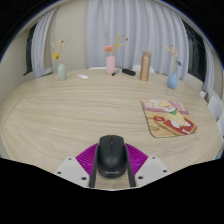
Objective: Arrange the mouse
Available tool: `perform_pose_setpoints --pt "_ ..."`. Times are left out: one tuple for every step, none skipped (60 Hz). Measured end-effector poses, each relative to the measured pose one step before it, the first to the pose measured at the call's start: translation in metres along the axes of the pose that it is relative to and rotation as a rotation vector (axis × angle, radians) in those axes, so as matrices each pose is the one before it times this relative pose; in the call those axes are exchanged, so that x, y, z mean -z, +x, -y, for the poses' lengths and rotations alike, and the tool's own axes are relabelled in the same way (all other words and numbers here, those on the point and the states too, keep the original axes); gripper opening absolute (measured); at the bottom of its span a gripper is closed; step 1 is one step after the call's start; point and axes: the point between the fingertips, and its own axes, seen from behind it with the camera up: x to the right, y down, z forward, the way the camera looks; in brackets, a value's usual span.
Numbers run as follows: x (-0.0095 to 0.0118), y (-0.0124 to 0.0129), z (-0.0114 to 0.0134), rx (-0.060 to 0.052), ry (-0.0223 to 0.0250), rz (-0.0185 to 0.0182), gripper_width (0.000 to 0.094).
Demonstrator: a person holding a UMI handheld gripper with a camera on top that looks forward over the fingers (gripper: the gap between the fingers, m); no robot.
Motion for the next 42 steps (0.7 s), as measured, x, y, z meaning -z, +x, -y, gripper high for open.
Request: perform_pose_setpoints --pt "-0.00002 -0.00009 0.00018 0.0065 -0.00132 -0.00163 0.0442" --pt "-0.00015 -0.00045 0.00067 0.0046 0.00119 -0.00016 0.0434" --pt "-0.00028 -0.00087 0.00031 0.0035 0.00000 0.00202 0.0421" --pt "-0.00006 -0.00144 0.00008 0.0010 -0.00111 0.00539 0.0412" --pt "0.00043 -0.00248 0.00019 -0.0013 -0.00237 0.00903 0.0399" --pt "0.00059 -0.00265 0.00033 -0.0029 -0.00287 0.01041 0.0392" --pt "0.00123 -0.00294 0.00034 -0.0040 -0.00431 0.01013 0.0386" --pt "0.00079 -0.00234 0.00137 -0.0024 -0.00115 0.00744 0.0381" --pt "0.00187 -0.00235 0.00157 0.0008 0.00081 0.00530 0.0377" --pt "0.00185 -0.00109 0.00264 0.0070 0.00075 0.00082 0.0375" --pt "0.00280 0.00035 0.00326 0.0108 -0.00015 -0.00345 0.0374" --pt "0.00335 -0.00043 0.00380 0.0115 0.00449 -0.00683 0.0374" --pt "0.00339 0.00075 0.00469 0.0113 0.00566 -0.00712 0.0373" --pt "0.00379 0.00082 0.00568 0.0086 0.00825 -0.00642 0.0367" --pt "0.00396 0.00054 0.00631 0.0065 0.00923 -0.00287 0.0367" --pt "0.00431 0.00008 0.00714 0.0029 0.00997 0.00097 0.0367" --pt "0.00411 0.00006 0.00800 -0.0023 0.01139 0.00378 0.0368" --pt "0.00425 0.00054 0.00910 -0.0084 0.01354 0.00464 0.0369" --pt "0.00393 0.00183 0.00945 -0.0089 0.01065 0.00456 0.0368" --pt "0.00355 0.00203 0.00917 -0.0065 0.00927 0.00214 0.0369" --pt "0.00275 0.00376 0.00941 0.0001 0.00731 -0.00048 0.0368" --pt "0.00238 0.00438 0.00948 0.0030 0.00859 -0.00271 0.0367" --pt "0.00181 0.00595 0.01074 0.0012 0.01347 -0.00599 0.0368" --pt "0.00110 0.00689 0.01182 -0.0031 0.01823 -0.00792 0.0368" --pt "0.00031 0.00749 0.01149 -0.0035 0.01879 -0.00791 0.0367" --pt "-0.00049 0.00819 0.01050 -0.0022 0.01604 -0.00779 0.0367" --pt "-0.00140 0.00899 0.00963 -0.0002 0.01208 -0.00886 0.0367" --pt "-0.00209 0.01000 0.00880 -0.0006 0.00980 -0.01153 0.0367" --pt "-0.00348 0.01164 0.00821 -0.0019 0.00929 -0.01321 0.0367" --pt "-0.00280 0.01232 0.00695 -0.0042 0.00997 -0.01616 0.0368" --pt "-0.00394 0.01242 0.00677 -0.0022 0.01030 -0.01642 0.0368" --pt "-0.00435 0.01281 0.00559 0.0003 0.00848 -0.01591 0.0368" --pt "-0.00510 0.01273 0.00445 0.0026 0.00517 -0.01619 0.0368" --pt "-0.00574 0.01271 0.00257 0.0026 0.00199 -0.01557 0.0367" --pt "-0.00585 0.01207 0.00178 0.0004 0.00046 -0.01326 0.0367" --pt "-0.00630 0.01108 0.00104 -0.0029 -0.00092 -0.01041 0.0366" --pt "-0.00636 0.01074 -0.00040 -0.0037 -0.00211 -0.00801 0.0366" --pt "-0.00625 0.00961 -0.00025 -0.0045 -0.00244 -0.00591 0.0366" --pt "-0.00810 0.01048 -0.00074 -0.0037 -0.00691 -0.00295 0.0366" --pt "-0.00689 0.00888 -0.00278 -0.0033 -0.00862 -0.00376 0.0366" --pt "-0.00744 0.00867 -0.00423 -0.0020 -0.01100 -0.00483 0.0366" --pt "-0.00695 0.00879 -0.00497 -0.0002 -0.01255 -0.00578 0.0366"
